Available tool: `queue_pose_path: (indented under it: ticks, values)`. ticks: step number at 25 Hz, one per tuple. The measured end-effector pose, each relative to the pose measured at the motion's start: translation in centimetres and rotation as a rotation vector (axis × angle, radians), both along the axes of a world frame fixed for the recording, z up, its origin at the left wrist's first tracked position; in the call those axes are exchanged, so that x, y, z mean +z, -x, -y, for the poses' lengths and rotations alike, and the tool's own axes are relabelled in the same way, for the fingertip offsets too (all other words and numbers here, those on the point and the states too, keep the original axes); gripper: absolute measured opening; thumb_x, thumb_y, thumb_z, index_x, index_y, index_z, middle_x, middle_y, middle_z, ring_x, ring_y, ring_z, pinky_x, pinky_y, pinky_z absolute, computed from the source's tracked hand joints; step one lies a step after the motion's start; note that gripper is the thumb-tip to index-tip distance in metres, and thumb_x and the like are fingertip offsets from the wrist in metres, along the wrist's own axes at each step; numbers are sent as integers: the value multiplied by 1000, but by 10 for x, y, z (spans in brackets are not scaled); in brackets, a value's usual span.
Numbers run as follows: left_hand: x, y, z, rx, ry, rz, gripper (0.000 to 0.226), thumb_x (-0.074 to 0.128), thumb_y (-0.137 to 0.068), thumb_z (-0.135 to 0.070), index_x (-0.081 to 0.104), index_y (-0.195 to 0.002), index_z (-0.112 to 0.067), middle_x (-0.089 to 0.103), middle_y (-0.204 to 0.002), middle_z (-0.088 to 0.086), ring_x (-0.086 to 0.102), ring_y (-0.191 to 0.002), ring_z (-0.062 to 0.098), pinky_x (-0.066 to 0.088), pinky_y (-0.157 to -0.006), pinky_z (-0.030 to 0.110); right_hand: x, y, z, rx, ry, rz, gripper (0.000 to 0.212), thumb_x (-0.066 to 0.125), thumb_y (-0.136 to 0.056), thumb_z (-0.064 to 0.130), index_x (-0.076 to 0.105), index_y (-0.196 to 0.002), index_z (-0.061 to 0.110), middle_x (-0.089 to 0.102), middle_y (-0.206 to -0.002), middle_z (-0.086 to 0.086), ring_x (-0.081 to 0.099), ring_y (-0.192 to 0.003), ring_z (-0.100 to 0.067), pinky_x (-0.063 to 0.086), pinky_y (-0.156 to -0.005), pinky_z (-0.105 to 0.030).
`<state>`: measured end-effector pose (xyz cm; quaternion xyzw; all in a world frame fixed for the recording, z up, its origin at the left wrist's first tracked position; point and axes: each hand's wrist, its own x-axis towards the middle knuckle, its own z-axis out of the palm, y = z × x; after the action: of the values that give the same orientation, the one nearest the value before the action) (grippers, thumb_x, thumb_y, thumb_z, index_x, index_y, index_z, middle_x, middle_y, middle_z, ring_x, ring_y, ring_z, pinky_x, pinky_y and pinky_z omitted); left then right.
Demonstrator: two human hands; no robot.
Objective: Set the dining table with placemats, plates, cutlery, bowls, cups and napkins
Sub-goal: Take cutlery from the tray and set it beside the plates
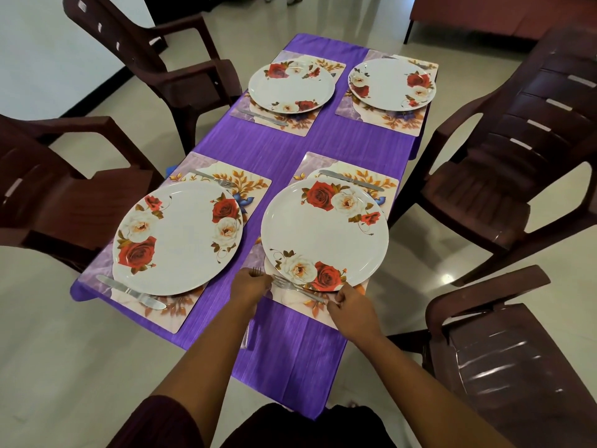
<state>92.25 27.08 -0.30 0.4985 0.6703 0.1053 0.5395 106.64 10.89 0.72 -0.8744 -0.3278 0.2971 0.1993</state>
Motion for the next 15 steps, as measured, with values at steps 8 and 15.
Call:
queue_pose_path:
  ticks: [8,15]
  values:
    - [50,-25,-16,287,118,254,22,44,-95,-27,52,-89,-7,50,-73,8,36,-51,13,30,-48,23,29,-28,-6,-35,-38,136,25,52,-96,41,54,-89,16,58,-76,2,57,-69,-15,47,-60,-28]
    - [77,-63,-19,276,226,516,13,46,-100,-17,53,-102,-7,56,-79,9,42,-54,15,45,-55,31,48,-37,-41,-11,-192,13,22,57,-94,34,62,-86,14,63,-81,1,56,-73,-13,37,-58,-24]
